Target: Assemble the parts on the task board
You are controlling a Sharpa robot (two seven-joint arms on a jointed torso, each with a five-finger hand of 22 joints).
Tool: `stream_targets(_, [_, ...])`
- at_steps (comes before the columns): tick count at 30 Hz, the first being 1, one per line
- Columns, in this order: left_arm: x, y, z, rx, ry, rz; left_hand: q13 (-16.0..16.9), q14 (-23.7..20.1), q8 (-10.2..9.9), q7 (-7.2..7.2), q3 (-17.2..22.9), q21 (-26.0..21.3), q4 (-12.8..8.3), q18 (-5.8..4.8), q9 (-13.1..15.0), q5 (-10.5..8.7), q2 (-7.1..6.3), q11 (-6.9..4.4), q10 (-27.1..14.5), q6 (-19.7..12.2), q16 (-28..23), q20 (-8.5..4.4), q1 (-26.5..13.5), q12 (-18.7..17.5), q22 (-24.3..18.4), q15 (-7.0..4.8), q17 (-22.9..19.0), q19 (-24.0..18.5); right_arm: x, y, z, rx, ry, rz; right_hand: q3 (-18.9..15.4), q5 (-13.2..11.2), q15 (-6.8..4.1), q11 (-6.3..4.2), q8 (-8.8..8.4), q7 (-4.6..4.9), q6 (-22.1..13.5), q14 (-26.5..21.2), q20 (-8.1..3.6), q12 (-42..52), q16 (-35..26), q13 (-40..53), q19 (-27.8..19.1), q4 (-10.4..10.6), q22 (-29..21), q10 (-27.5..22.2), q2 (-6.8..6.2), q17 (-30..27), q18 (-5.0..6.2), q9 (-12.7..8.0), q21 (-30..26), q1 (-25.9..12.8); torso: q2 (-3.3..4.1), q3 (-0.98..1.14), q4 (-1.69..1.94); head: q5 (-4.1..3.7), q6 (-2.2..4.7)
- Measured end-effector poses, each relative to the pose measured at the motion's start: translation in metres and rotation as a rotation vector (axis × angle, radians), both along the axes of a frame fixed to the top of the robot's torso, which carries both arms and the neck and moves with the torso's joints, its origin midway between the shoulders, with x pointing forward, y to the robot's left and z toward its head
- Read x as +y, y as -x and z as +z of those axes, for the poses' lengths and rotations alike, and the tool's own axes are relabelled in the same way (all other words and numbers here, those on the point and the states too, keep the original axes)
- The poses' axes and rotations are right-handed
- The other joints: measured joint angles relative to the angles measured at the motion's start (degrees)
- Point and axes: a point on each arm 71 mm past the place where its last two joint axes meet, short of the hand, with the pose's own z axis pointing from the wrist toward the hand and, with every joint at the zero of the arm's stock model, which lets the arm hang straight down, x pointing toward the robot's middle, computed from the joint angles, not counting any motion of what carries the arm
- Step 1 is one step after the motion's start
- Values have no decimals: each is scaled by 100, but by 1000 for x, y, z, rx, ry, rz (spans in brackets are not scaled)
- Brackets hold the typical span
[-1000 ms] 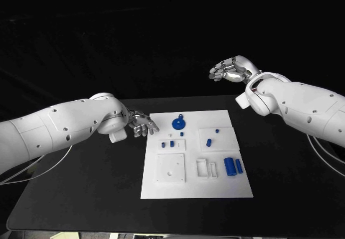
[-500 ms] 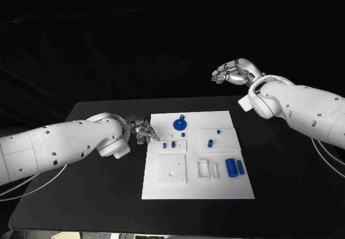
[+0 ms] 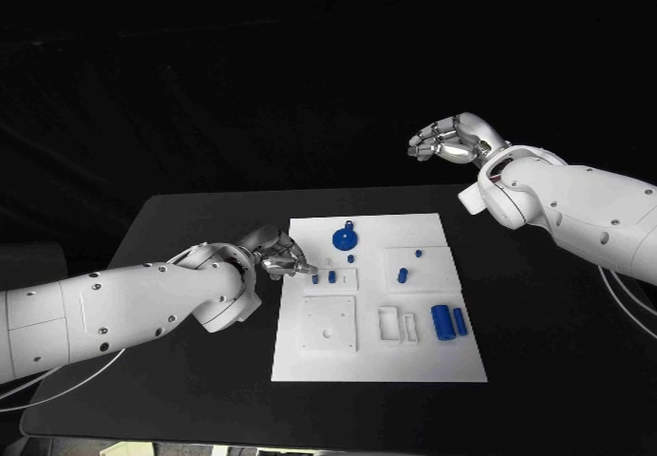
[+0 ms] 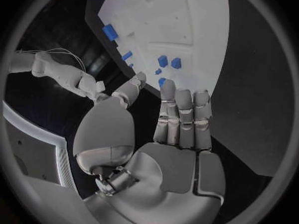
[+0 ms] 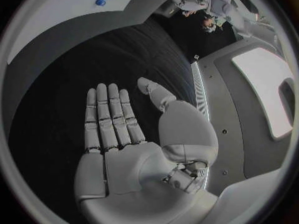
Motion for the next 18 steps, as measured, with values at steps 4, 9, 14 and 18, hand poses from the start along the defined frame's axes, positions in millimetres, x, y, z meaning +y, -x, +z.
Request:
stream_targets(4, [0, 3, -7, -32, 8, 15, 12, 32, 165, -30, -28, 56, 28, 0, -35, 0, -37, -31, 31, 30, 72, -29, 39, 70, 41, -66, 34, 30, 0, 0, 0, 0, 0, -1, 0, 0, 0, 0, 0, 0, 0, 0, 0, 0, 0, 0, 0, 0, 0, 0, 0, 0, 0, 0, 0, 0, -1, 1, 2, 5, 1])
stream_targets(9, [-1, 8, -21, -56, -2, 10, 18, 32, 290, -47, -77, 89, 71, 0, -72, 0, -58, -51, 51, 46, 138, -9, 61, 113, 71, -67, 54, 50, -2, 0, 0, 0, 0, -4, 0, 0, 0, 0, 0, 0, 0, 0, 0, 0, 0, 0, 0, 0, -1, 0, 0, 0, 0, 0, 0, 0, 0, 1, -1, -5, -8])
stream_targets(14, [-1, 10, -30, -94, -40, -14, 17, 61, 406, -73, -186, 93, 90, 0, -113, 0, -89, -72, 72, 71, 178, -9, 31, 176, 88, -96, 64, 50, -2, 0, 0, 0, 0, -4, 0, 0, 0, 0, 0, 0, 0, 0, 0, 0, 0, -5, 0, 0, 5, 0, 0, -5, 0, 0, 0, 0, 2, 0, -1, -13, -4])
stream_targets(18, [0, 8, -31, -122, -61, -21, 17, 63, 486, -93, -214, 93, 87, 0, -133, 0, -89, -93, 93, 91, 204, -12, 31, 182, 97, -97, 70, 53, -2, 1, -1, 1, 0, -4, 0, 0, 0, 0, 0, 0, 0, 0, 0, 0, 0, -5, 0, 0, 5, 0, 0, -5, 0, -5, 0, 0, 3, -1, -2, -5, -2])
